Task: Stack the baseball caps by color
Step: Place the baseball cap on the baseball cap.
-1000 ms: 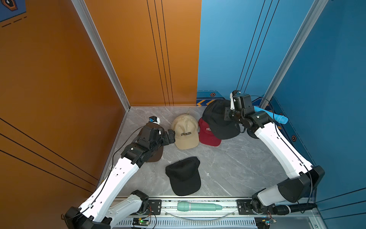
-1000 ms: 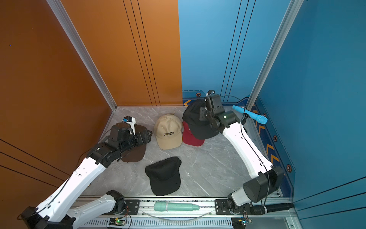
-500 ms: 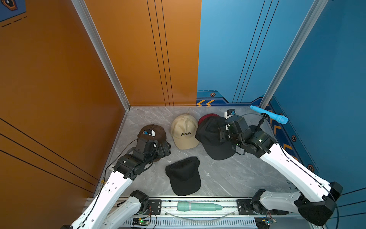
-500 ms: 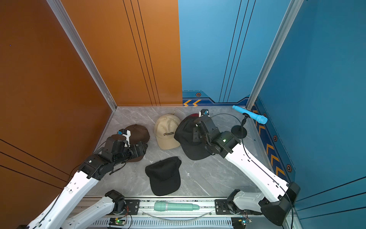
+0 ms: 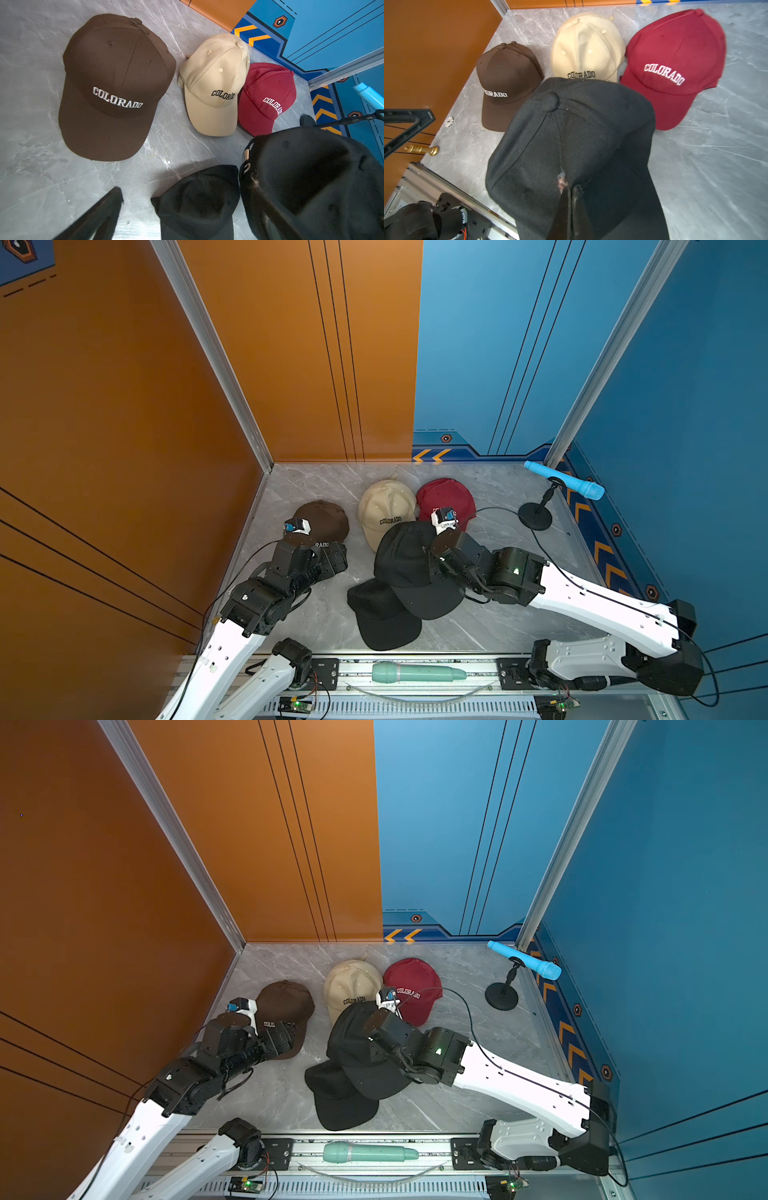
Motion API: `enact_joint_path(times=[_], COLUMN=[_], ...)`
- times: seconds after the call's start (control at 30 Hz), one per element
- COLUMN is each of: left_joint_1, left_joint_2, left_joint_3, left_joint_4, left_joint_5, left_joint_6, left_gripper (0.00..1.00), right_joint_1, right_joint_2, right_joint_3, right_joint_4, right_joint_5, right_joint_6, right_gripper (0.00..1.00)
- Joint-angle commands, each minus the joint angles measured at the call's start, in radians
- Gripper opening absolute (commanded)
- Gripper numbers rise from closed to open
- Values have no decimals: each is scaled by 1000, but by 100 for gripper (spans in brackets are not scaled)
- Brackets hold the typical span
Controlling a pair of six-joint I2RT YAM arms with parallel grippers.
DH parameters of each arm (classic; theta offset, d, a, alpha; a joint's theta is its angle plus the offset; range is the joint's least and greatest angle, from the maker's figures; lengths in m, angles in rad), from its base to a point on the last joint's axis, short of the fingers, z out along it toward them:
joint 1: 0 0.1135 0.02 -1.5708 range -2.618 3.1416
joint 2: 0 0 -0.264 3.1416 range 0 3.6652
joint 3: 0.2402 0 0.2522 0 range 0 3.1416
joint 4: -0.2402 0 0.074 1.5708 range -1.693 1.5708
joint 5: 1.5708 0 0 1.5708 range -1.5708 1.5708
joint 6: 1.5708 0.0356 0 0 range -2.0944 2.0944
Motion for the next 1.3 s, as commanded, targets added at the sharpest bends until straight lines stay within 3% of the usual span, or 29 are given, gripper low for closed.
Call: enact_joint_path(times=[0.0, 0.3, 0.63, 0.9, 1.1, 1.27], left_joint_1=[16, 45, 87, 102, 89, 89], left_joint_2=[-19, 4, 73, 121, 140, 137], left_joint_3=[11, 54, 100, 141, 149, 161], left_joint_4=[-44, -45, -45, -45, -45, -45], left_joint_5=[-55, -44, 2, 7, 8, -4], left_joint_6=[-5, 43, 110, 159, 154, 162], left_gripper=[98, 98, 98, 98, 98, 98], right_joint_1=[43, 170, 217, 274, 282, 252], right_joint_2=[40, 190, 305, 405, 415, 467], right_joint_3=[-19, 16, 4, 130, 132, 141], right_joint_4=[31, 87, 180, 6, -55, -41], right_joint_5=[67, 121, 126, 263, 348, 317], right_joint_6=[70, 146, 255, 397, 493, 490], right_gripper=[0, 0, 0, 0, 0, 0])
